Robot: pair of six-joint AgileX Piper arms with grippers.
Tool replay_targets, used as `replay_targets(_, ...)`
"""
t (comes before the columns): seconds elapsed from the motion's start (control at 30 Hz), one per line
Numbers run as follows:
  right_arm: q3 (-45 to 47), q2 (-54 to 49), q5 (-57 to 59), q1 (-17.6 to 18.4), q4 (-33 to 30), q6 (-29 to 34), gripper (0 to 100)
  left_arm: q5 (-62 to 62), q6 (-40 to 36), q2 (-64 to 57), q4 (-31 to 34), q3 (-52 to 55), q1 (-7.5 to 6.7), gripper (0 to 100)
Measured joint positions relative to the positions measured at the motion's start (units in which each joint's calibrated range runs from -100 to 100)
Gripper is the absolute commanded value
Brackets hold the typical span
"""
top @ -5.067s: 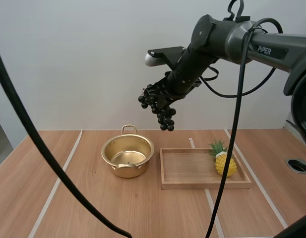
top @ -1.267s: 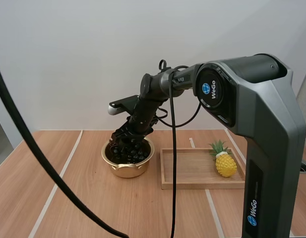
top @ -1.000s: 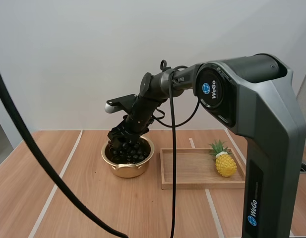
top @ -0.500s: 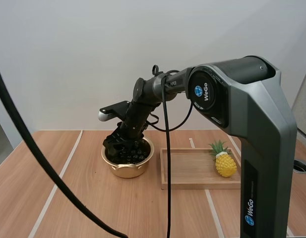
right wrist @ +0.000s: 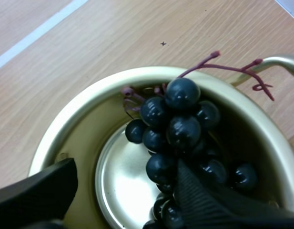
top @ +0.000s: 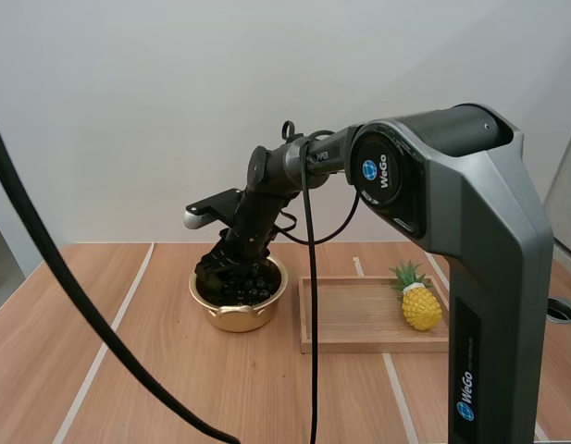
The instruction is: Open the pot, put the grape inside, and close it
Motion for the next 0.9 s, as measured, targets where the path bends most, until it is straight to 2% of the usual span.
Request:
replay_targets(0.03, 0.0, -0.1, -0.6, 0.0, -0.4, 0.5, 4, -0.1, 0.0, 0.0, 0.0, 0.0, 0.0, 1)
replay_targets(0.07, 0.0, -0.4, -1.5, -0.1, -0.6, 1.2, 0, -0.1, 0.0, 0.0, 0.0, 0.0, 0.0, 1)
replay_targets(0.23, 0.0, -4.4, -5.5, -1.0, -1.3, 5.4, 0, -0.1, 0.0, 0.0, 0.0, 0.0, 0.0, 1)
replay_targets(0.6, 0.0, -19.4, -10.0, -3.9, -1.6, 5.7, 0, -0.1, 0.0, 0.0, 0.0, 0.0, 0.0, 1)
replay_targets(0.9, -3.5, -35.7, -11.5, -9.3, -2.1, 6.1, 0, -0.1, 0.0, 0.0, 0.0, 0.0, 0.0, 1)
